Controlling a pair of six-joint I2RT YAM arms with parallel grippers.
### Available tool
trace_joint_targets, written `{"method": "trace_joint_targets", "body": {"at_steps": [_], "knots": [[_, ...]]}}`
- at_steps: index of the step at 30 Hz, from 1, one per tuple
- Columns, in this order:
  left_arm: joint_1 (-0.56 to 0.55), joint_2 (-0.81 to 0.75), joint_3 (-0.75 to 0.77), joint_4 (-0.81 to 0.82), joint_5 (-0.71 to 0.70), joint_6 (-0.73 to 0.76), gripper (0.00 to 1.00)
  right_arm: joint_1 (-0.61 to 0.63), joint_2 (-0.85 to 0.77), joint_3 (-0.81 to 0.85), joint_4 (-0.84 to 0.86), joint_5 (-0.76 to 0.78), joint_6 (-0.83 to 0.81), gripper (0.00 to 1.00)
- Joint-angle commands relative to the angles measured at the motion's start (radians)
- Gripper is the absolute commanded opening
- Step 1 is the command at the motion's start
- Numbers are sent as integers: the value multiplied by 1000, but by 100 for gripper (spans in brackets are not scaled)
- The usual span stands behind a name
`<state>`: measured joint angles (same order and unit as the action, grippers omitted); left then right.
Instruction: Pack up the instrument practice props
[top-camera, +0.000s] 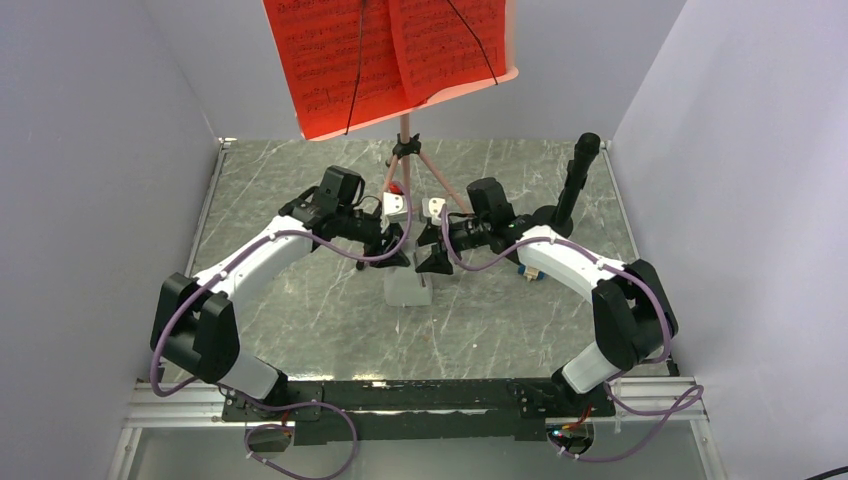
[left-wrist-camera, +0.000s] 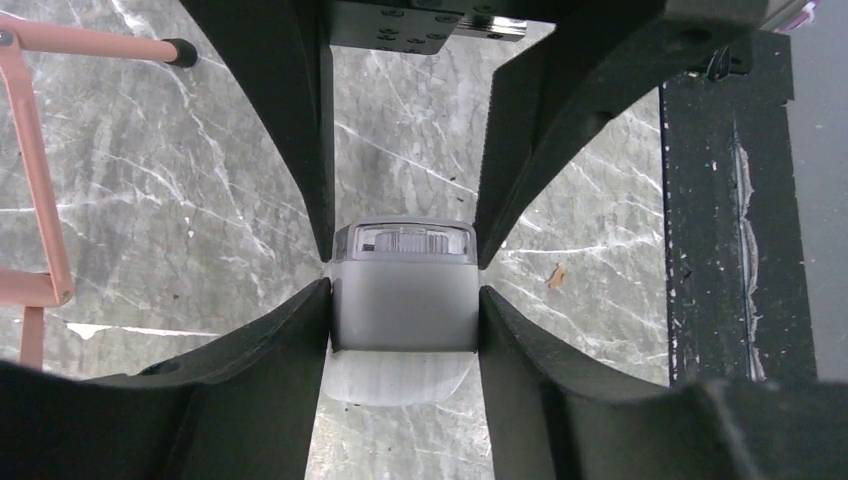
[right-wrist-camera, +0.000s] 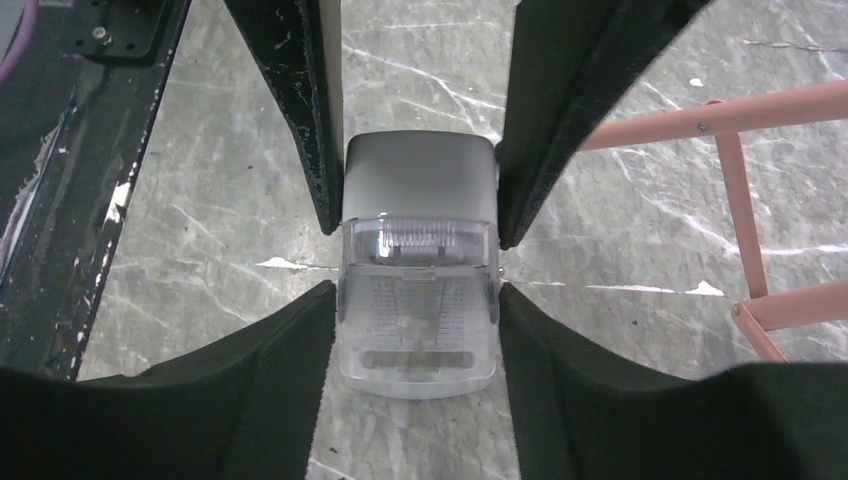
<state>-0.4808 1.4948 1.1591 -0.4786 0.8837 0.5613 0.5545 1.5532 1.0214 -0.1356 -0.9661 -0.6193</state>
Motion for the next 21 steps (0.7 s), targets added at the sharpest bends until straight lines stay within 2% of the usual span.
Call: {"method": "trace_joint_targets", "body": {"at_steps": [1, 2, 3, 7, 11, 15, 18, 21], "knots": [[15, -16, 1, -63, -103, 72, 61, 30, 23, 34, -106, 8, -41, 77], [19, -25, 9, -78, -106, 77, 67, 28, 20, 39, -115, 9, -44, 92], [22, -35, 12, -88, -109, 79, 72, 28, 16, 41, -119, 10, -46, 99], [30, -88, -2, -75, -131, 70, 94, 25, 9, 52, -122, 19, -25, 100], [41, -142, -18, -102, -158, 82, 99, 15, -11, 73, -147, 37, -15, 100], [58, -217, -55, -147, -186, 107, 99, -1, -35, 107, -229, 55, -48, 100], [64, -265, -112, -128, -241, 89, 99, -13, -47, 139, -320, 76, -136, 100], [65, -288, -167, -59, -295, -12, 99, -18, -46, 214, -461, 123, -281, 100]]}}
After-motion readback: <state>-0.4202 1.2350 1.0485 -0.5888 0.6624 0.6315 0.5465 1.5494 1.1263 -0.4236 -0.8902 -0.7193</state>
